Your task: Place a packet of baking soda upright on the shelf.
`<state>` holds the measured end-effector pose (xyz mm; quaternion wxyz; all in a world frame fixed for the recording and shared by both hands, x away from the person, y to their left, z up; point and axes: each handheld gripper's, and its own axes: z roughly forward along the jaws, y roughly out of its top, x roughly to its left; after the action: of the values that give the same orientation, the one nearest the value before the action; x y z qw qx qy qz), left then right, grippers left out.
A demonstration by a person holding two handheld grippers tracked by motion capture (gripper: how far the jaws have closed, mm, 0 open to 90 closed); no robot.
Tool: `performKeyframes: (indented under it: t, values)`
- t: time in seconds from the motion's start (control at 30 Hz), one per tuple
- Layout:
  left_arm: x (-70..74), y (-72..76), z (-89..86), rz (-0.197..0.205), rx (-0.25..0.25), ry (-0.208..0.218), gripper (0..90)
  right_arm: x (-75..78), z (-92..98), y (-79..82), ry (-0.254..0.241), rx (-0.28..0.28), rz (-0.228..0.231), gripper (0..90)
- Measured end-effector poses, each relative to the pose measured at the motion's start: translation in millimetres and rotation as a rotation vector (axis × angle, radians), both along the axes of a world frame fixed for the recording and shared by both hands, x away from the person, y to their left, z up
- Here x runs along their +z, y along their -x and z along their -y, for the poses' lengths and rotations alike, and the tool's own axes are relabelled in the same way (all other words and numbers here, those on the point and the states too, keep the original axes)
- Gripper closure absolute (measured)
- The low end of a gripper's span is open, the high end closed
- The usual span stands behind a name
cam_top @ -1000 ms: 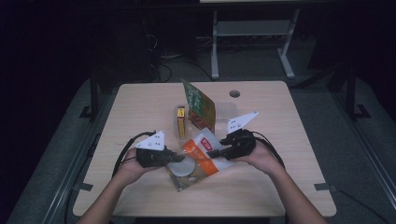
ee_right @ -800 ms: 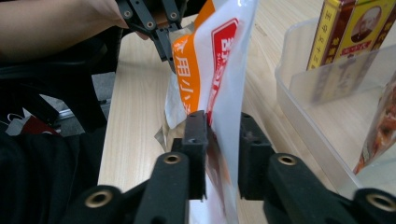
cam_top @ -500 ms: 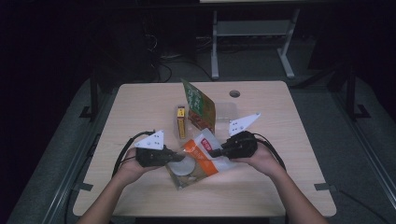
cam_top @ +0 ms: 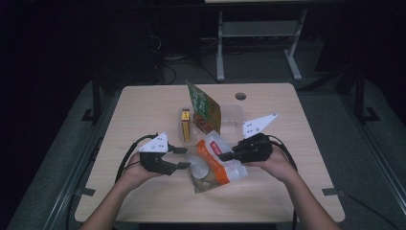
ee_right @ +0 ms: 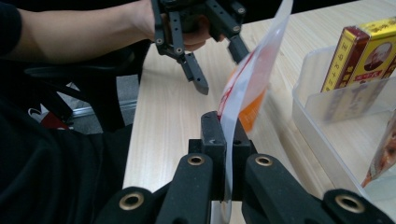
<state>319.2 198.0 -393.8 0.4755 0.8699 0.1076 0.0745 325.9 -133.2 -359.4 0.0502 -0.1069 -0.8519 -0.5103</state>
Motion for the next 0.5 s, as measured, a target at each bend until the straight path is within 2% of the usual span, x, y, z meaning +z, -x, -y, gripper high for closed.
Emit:
performKeyframes:
  t: [0.17,0.37,0.5]
  values:
    - [-4.2,0.5,-5.6,-0.006,0.02,-0.006,44.5,10.5,18.7,6.9,0.002,-0.022,0.021,90.0]
    - [-9.4,-0.7,-9.8,-0.029,0.033,-0.021,43.6,23.5,51.0,19.0,-0.014,-0.094,0.046,90.0]
    - [-15.1,0.8,-12.7,-0.045,0.033,-0.049,43.6,30.8,66.3,23.7,-0.011,-0.122,0.054,90.0]
